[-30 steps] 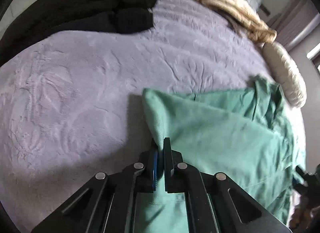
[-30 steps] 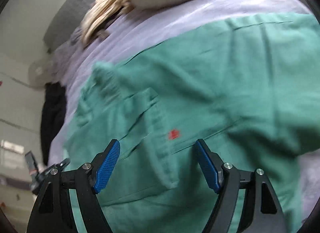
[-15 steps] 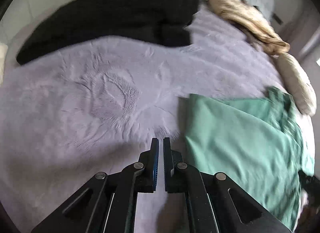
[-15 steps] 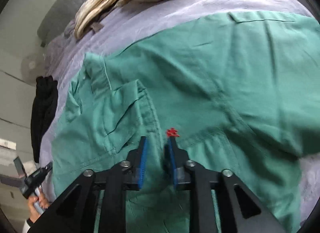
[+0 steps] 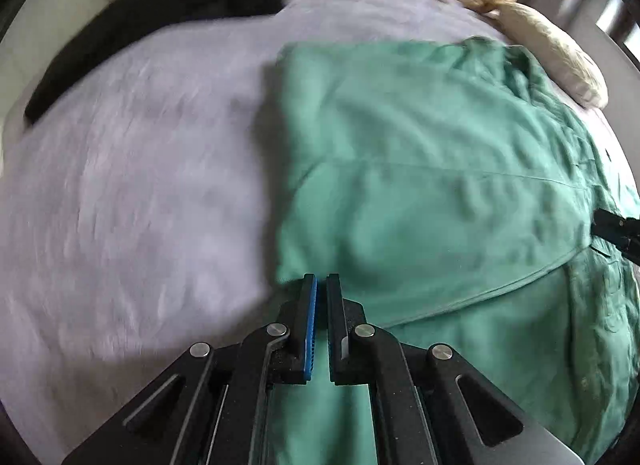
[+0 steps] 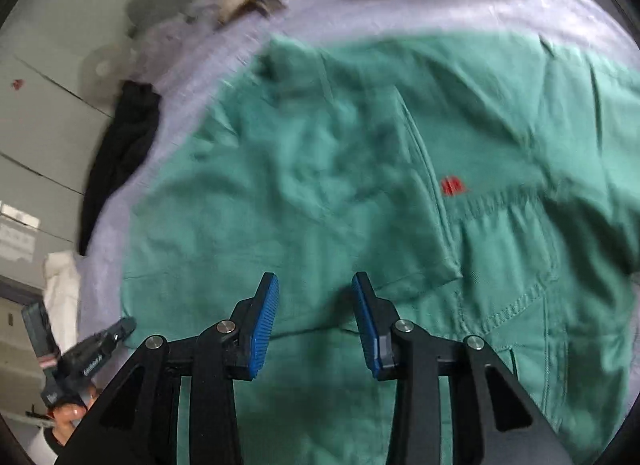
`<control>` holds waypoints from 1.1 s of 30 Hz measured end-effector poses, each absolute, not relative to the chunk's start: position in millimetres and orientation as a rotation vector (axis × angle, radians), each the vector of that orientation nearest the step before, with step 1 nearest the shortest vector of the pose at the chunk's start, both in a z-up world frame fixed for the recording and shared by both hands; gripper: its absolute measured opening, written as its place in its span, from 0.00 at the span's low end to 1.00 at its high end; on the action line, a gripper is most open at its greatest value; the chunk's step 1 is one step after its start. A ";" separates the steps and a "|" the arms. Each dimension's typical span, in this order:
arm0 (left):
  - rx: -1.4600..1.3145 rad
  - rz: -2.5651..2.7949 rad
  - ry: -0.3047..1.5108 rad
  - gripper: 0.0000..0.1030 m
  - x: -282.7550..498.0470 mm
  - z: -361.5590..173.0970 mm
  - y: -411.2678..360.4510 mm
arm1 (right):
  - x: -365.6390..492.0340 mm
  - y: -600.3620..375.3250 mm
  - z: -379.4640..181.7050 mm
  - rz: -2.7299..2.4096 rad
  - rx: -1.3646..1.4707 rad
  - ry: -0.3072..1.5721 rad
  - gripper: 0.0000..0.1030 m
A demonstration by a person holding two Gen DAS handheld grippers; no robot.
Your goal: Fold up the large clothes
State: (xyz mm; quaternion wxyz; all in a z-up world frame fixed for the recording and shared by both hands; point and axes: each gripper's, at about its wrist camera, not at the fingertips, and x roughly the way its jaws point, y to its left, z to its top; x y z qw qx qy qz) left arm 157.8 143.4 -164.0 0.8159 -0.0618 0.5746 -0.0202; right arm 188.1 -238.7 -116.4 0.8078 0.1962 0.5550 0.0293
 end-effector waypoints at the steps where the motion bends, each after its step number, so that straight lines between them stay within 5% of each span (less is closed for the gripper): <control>1: -0.162 -0.039 1.220 0.06 154.4 -163.6 151.0 | 187.4 -245.8 -122.5 0.065 0.458 1.190 0.23; 8: -0.154 0.057 1.244 0.07 143.1 -139.0 166.3 | 158.3 -281.5 -117.5 -0.007 0.574 1.195 0.33; 12: -0.116 0.028 1.227 0.07 136.5 -120.4 136.4 | 128.5 -295.2 -105.1 -0.007 0.625 1.183 0.61; 15: -0.108 -0.001 1.238 0.12 139.5 -117.2 107.7 | 107.3 -305.3 -99.9 0.000 0.667 1.183 0.62; 16: -0.099 -0.004 1.247 0.48 141.2 -116.3 96.6 | 101.6 -309.4 -99.7 0.000 0.682 1.187 0.66; 17: -0.085 -0.004 1.248 0.98 142.2 -114.9 83.2 | 95.1 -313.0 -99.7 -0.001 0.700 1.189 0.67; 27: 0.042 -0.040 1.249 0.99 154.3 -111.7 -26.6 | 58.6 -371.9 -92.2 -0.014 0.833 1.129 0.80; 31: 0.027 -0.087 1.279 0.99 167.3 -117.7 -63.8 | 49.6 -409.1 -85.9 -0.036 0.872 1.080 1.00; 33: 0.022 -0.113 1.295 0.99 169.5 -118.5 -81.6 | 46.5 -430.0 -81.4 -0.057 0.882 1.044 1.00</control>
